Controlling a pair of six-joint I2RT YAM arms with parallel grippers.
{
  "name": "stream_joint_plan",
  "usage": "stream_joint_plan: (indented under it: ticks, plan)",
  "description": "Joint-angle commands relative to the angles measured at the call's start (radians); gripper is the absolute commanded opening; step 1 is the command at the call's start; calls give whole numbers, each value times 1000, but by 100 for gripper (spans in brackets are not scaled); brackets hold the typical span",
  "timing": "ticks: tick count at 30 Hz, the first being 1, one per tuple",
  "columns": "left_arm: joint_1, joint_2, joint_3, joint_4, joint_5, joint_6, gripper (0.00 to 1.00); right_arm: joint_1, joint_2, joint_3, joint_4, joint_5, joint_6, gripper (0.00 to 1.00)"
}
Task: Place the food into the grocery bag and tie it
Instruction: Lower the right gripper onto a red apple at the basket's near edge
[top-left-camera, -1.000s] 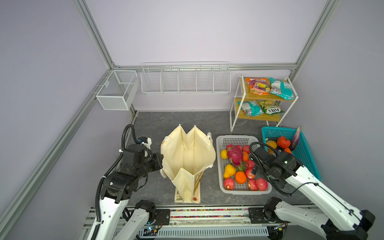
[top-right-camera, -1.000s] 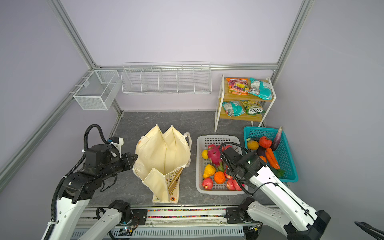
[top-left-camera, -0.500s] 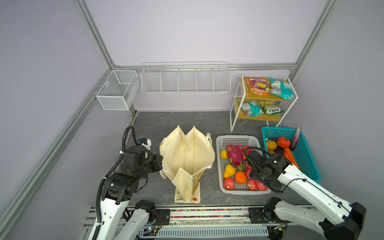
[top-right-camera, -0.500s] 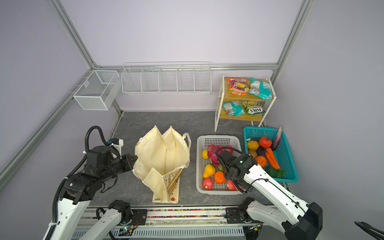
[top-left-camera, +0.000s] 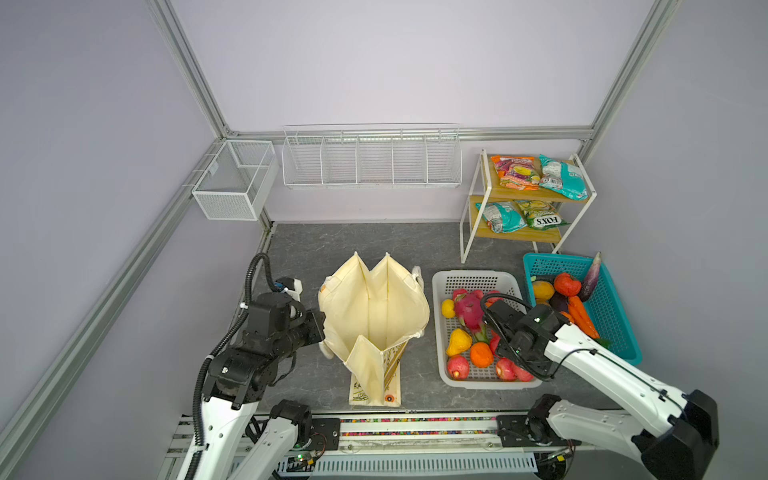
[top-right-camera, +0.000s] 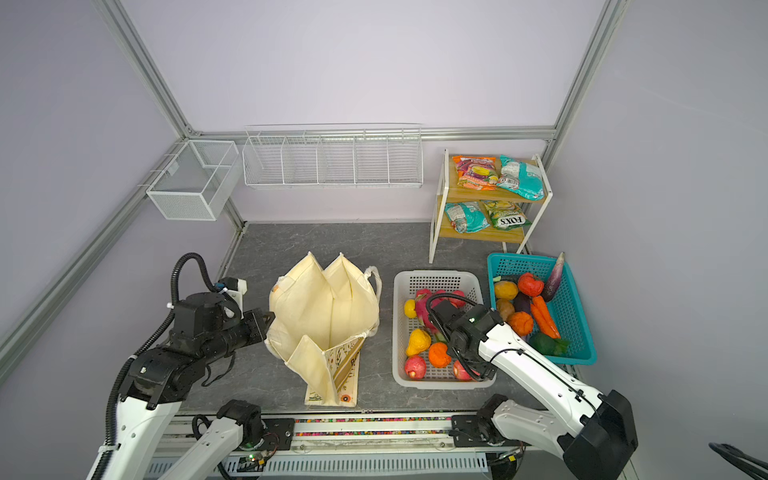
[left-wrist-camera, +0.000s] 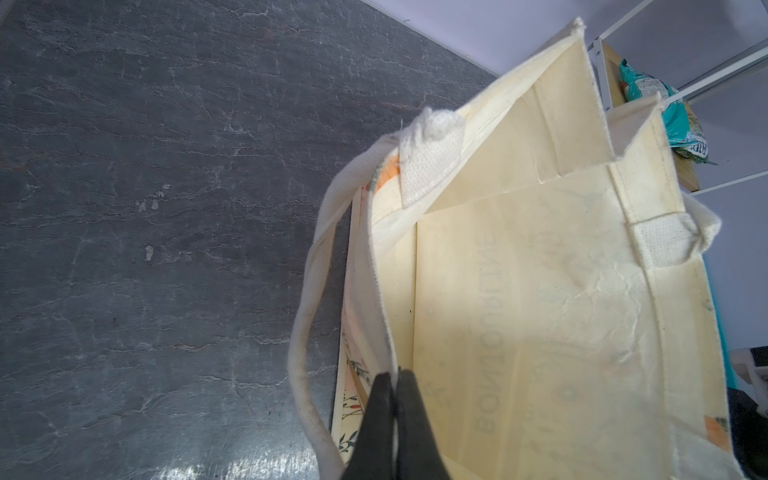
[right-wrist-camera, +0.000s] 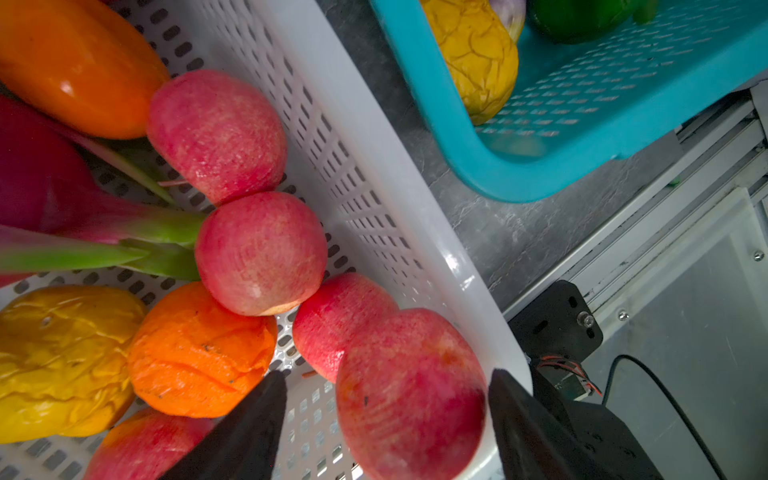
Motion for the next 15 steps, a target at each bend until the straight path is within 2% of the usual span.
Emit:
stream_joint_plan:
  ticks: [1,3,6,15]
  plan:
    - [0,-2,-23,-50,-6,3,0,-3,-1,-34,-18,-13,47,82]
    - [1,0,-20,-50,-6,4,0,-4,1,-34,-35,-11,56,87]
    - [1,0,-20,-51,-7,4,0,-4,-2,-33,-44,-8,59,87]
    - [2,-4,-25,-51,-9,6,0,-4,-31,-59,-32,-7,68,66]
